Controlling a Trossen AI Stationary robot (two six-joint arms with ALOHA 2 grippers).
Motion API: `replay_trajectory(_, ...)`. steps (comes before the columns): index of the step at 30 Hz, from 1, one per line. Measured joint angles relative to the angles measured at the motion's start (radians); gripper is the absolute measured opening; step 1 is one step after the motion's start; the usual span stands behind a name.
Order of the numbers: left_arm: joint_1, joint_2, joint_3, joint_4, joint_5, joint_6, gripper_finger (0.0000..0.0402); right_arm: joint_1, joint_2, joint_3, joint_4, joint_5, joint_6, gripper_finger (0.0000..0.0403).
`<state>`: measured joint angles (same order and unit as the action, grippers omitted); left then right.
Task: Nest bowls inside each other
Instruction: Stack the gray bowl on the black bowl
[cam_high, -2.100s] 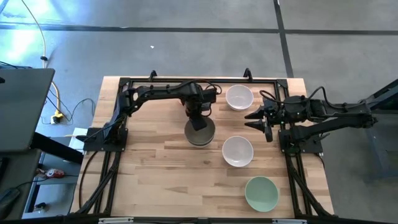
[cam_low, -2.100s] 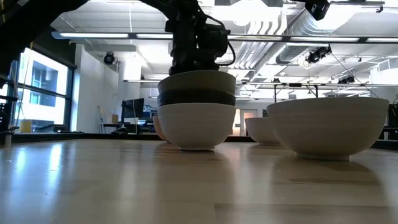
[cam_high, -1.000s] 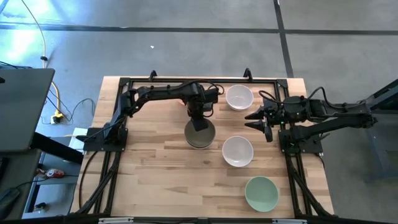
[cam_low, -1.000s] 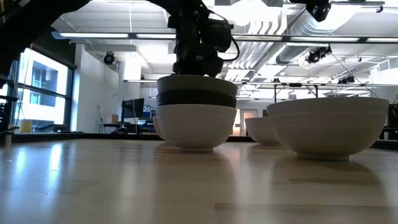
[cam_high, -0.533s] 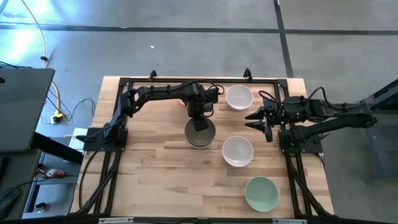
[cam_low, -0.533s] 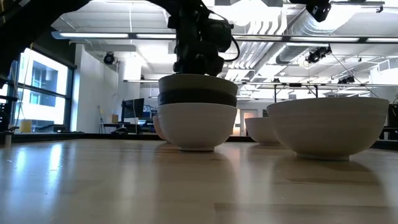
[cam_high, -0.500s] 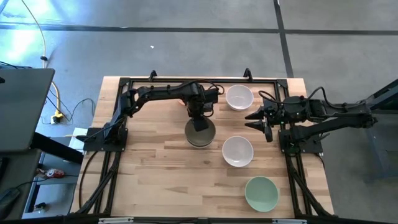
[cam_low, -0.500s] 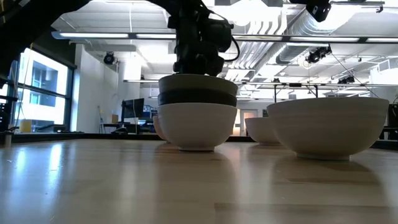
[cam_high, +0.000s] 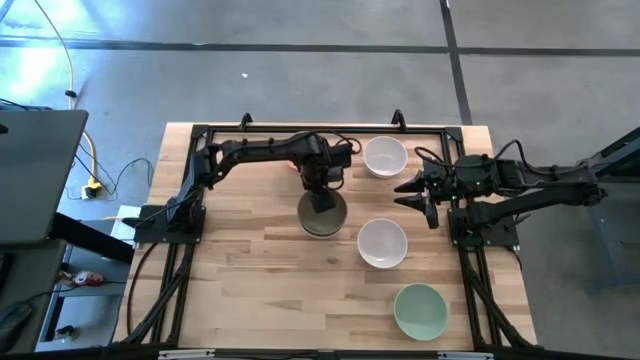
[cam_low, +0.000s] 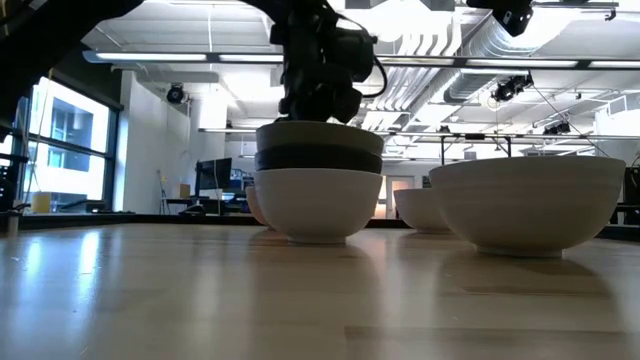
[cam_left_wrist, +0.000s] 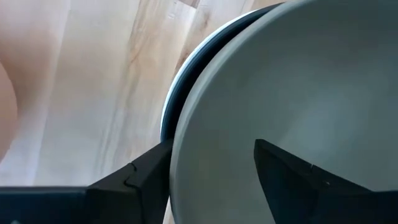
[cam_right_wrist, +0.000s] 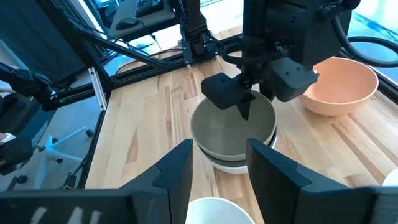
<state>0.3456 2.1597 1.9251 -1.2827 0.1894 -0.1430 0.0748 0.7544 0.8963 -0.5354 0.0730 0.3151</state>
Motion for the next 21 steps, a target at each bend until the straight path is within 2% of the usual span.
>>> replay_trajectory(13, 0.008, -0.081, 0.000, 0.002, -0.051, -0.022, 0.0210, 0.000, 0.000, 0.000, 0.000, 0.000, -0.006, 0.0142)
replay_trajectory(21, 0.010, -0.084, 0.001, 0.000, -0.095, -0.029, 0.0210, 0.000, 0.000, 0.000, 0.001, 0.000, -0.002, 0.0142)
